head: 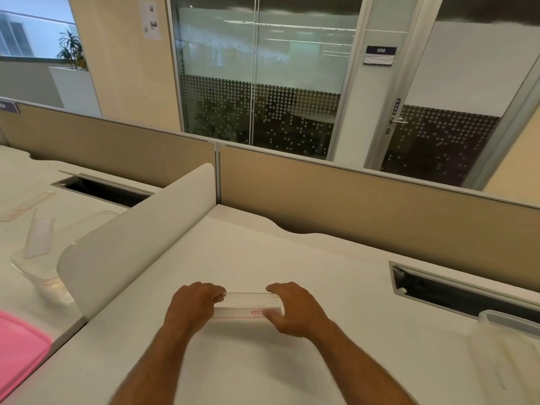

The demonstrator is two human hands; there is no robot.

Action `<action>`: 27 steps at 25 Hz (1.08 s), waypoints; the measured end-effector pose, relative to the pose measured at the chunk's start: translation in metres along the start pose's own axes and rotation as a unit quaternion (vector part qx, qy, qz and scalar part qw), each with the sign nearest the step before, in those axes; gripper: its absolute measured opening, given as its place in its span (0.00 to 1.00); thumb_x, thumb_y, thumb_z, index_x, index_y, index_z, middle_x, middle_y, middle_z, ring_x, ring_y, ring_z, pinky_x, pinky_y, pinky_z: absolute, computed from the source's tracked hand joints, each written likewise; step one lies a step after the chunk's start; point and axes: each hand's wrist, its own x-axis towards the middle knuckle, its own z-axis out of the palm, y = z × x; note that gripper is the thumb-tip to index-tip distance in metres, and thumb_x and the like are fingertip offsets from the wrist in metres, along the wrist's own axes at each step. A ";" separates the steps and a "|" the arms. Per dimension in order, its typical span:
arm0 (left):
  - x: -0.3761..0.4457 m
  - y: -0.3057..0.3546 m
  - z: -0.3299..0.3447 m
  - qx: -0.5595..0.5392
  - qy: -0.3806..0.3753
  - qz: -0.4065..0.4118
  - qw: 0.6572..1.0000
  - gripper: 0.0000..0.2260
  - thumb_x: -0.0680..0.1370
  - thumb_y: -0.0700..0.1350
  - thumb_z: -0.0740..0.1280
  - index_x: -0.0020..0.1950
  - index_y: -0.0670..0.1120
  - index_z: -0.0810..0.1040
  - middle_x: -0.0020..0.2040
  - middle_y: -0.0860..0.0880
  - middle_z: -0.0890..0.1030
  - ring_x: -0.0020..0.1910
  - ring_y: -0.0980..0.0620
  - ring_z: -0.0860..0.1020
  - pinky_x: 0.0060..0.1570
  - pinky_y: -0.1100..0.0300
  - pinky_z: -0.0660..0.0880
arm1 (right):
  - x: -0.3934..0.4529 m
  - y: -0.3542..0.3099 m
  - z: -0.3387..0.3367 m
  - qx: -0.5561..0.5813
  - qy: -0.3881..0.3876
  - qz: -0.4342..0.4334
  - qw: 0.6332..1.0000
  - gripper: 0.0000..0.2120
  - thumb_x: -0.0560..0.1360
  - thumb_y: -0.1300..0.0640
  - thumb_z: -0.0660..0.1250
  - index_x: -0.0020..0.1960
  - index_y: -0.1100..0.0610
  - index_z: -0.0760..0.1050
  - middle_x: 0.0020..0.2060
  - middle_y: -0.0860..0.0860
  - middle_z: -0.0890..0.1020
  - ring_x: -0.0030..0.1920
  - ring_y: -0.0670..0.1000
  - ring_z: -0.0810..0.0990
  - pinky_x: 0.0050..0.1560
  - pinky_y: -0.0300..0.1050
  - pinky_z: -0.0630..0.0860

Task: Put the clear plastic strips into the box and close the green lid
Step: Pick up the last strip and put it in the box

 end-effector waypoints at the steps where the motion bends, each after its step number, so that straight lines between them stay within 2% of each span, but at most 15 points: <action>1: 0.001 0.008 0.000 -0.012 -0.001 0.005 1.000 0.09 0.80 0.47 0.60 0.50 0.52 0.79 0.47 0.55 0.84 0.46 0.51 0.78 0.42 0.56 0.72 | -0.008 0.006 -0.006 -0.002 -0.017 -0.015 1.000 0.34 0.71 0.38 0.66 0.73 0.50 0.65 0.68 0.46 0.72 0.67 0.48 0.68 0.67 0.45 0.67; 2: 0.002 0.017 0.000 -0.026 -0.003 0.009 1.000 0.09 0.80 0.47 0.60 0.50 0.52 0.80 0.47 0.55 0.84 0.47 0.51 0.78 0.44 0.56 0.72 | -0.016 0.012 -0.012 -0.021 -0.025 -0.032 0.999 0.39 0.69 0.35 0.68 0.74 0.50 0.62 0.70 0.46 0.69 0.68 0.48 0.66 0.68 0.45 0.65; 4: 0.003 0.036 0.001 -0.055 -0.015 0.017 0.998 0.09 0.81 0.48 0.60 0.51 0.53 0.80 0.49 0.56 0.84 0.48 0.52 0.78 0.45 0.56 0.74 | -0.028 0.020 -0.020 -0.071 -0.018 -0.059 0.996 0.43 0.67 0.35 0.70 0.75 0.51 0.60 0.70 0.47 0.67 0.68 0.49 0.65 0.68 0.46 0.65; 8: 0.000 0.075 0.000 -0.120 -0.068 0.016 0.990 0.08 0.79 0.50 0.63 0.51 0.56 0.81 0.50 0.60 0.83 0.48 0.57 0.78 0.43 0.60 0.70 | -0.055 0.033 -0.031 -0.059 -0.006 -0.025 0.998 0.38 0.70 0.39 0.69 0.75 0.50 0.61 0.66 0.47 0.71 0.64 0.49 0.68 0.65 0.44 0.67; 11: -0.002 0.097 -0.002 -0.210 -0.094 -0.005 0.973 0.05 0.76 0.51 0.68 0.49 0.55 0.83 0.48 0.58 0.83 0.46 0.59 0.78 0.46 0.62 0.72 | -0.079 0.047 -0.039 0.003 -0.010 0.020 1.000 0.35 0.71 0.38 0.68 0.74 0.49 0.64 0.65 0.45 0.74 0.61 0.47 0.72 0.63 0.41 0.68; 13: -0.005 0.110 -0.005 -0.268 -0.093 -0.019 0.959 0.05 0.74 0.53 0.71 0.46 0.53 0.83 0.44 0.57 0.83 0.45 0.60 0.79 0.43 0.65 0.72 | -0.095 0.057 -0.044 0.051 -0.004 0.057 0.997 0.34 0.70 0.37 0.68 0.72 0.48 0.67 0.63 0.44 0.76 0.56 0.44 0.75 0.59 0.39 0.71; 16: -0.010 0.128 -0.009 -0.320 -0.108 -0.022 0.941 0.10 0.75 0.57 0.69 0.41 0.52 0.83 0.41 0.55 0.84 0.44 0.59 0.80 0.40 0.64 0.71 | -0.114 0.067 -0.050 0.095 0.004 0.105 0.990 0.30 0.71 0.36 0.67 0.69 0.48 0.71 0.61 0.45 0.78 0.52 0.44 0.77 0.52 0.39 0.75; 19: -0.016 0.143 -0.009 -0.341 -0.121 -0.020 0.932 0.15 0.76 0.60 0.66 0.41 0.50 0.83 0.40 0.53 0.85 0.43 0.57 0.80 0.40 0.63 0.71 | -0.129 0.074 -0.053 0.150 0.019 0.145 0.978 0.26 0.71 0.38 0.66 0.66 0.48 0.75 0.61 0.46 0.79 0.53 0.46 0.77 0.54 0.42 0.77; 23: -0.022 0.158 -0.009 -0.375 -0.132 -0.033 0.917 0.23 0.75 0.64 0.65 0.42 0.44 0.83 0.40 0.50 0.86 0.43 0.59 0.81 0.44 0.60 0.73 | -0.144 0.076 -0.063 0.191 0.032 0.167 0.967 0.23 0.71 0.40 0.66 0.63 0.50 0.78 0.60 0.48 0.80 0.55 0.47 0.78 0.57 0.45 0.77; 27: -0.027 0.166 -0.014 -0.428 -0.137 -0.051 0.892 0.19 0.72 0.64 0.69 0.46 0.50 0.84 0.44 0.52 0.86 0.48 0.55 0.81 0.45 0.61 0.73 | -0.155 0.078 -0.071 0.224 0.035 0.168 0.959 0.18 0.75 0.45 0.67 0.63 0.50 0.77 0.58 0.50 0.80 0.57 0.49 0.78 0.57 0.46 0.78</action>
